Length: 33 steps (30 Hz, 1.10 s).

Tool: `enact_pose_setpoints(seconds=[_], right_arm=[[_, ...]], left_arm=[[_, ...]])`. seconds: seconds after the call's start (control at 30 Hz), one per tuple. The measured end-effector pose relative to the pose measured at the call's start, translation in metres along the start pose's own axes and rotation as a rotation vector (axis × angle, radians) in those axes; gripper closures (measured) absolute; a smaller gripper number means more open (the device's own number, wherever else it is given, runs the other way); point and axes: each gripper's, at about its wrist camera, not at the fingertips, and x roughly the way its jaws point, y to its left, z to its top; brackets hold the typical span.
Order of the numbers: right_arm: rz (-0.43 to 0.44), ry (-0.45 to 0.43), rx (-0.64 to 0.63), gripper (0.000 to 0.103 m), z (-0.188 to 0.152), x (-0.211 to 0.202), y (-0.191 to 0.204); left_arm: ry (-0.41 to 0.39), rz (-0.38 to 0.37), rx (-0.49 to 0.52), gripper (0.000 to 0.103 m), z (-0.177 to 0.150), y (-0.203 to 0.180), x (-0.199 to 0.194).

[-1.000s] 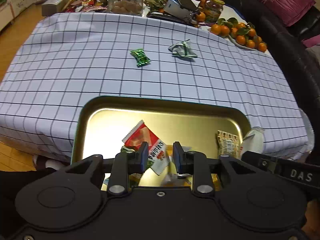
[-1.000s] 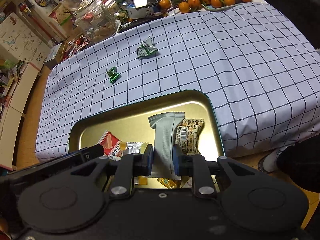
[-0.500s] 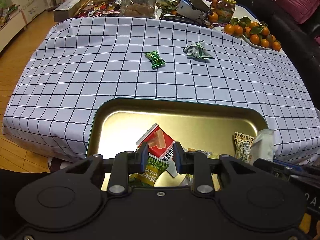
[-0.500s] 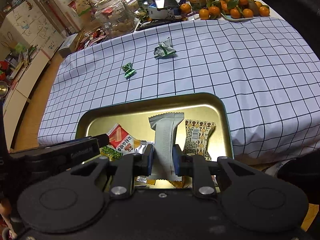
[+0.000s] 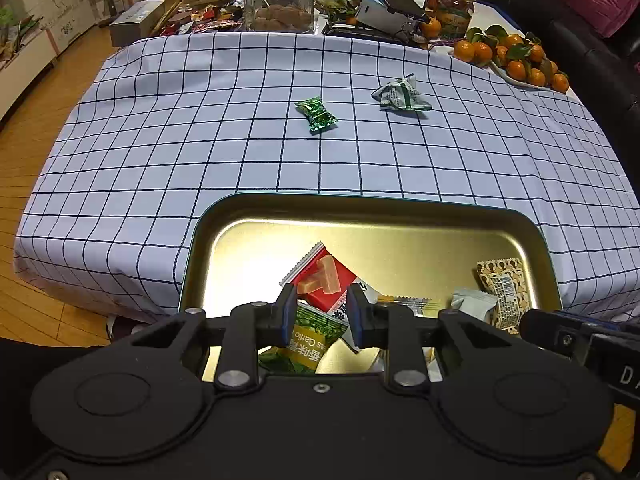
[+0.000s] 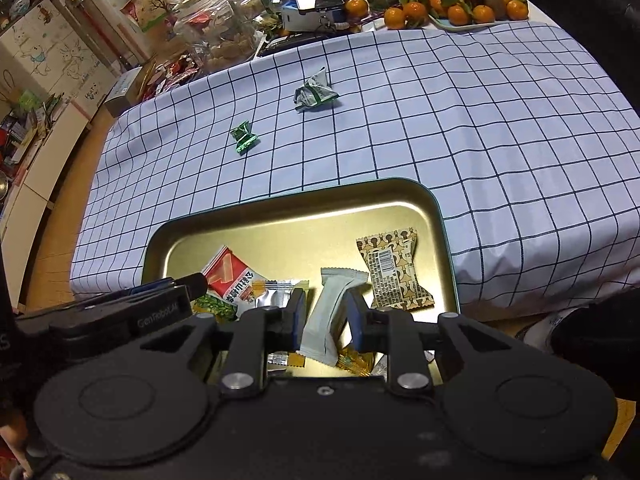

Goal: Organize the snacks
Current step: 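Lower both snacks into the tray and open both grippers to release, then withdraw both open grippers from the tray toward the remaining snacks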

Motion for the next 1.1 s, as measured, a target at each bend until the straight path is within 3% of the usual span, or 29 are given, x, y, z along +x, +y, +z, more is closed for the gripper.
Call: enact_pose_setpoints(seconds=[0.23, 0.37, 0.73, 0.97, 1.1], right_arm=[[-0.054, -0.071, -0.066, 0.061, -0.002, -0.006, 0.008], [-0.108, -0.121, -0.109, 0.059, -0.002, -0.009, 0.011], [-0.135, 0.012, 0.018, 0.059, 0.011, 0.008, -0.007], [-0.078, 0.117, 0.025, 0.059, 0.010, 0.021, -0.007], [-0.091, 0.130, 0.033, 0.059, 0.011, 0.025, -0.007]], left_arm=[[-0.006, 0.005, -0.007, 0.066, 0.001, 0.002, -0.001], [-0.045, 0.037, -0.001, 0.065, 0.001, 0.002, -0.006], [-0.119, 0.110, 0.034, 0.063, 0.000, -0.004, -0.015], [-0.073, 0.127, -0.018, 0.063, 0.004, 0.002, -0.012], [0.007, 0.112, -0.043, 0.063, 0.007, 0.009, -0.001]])
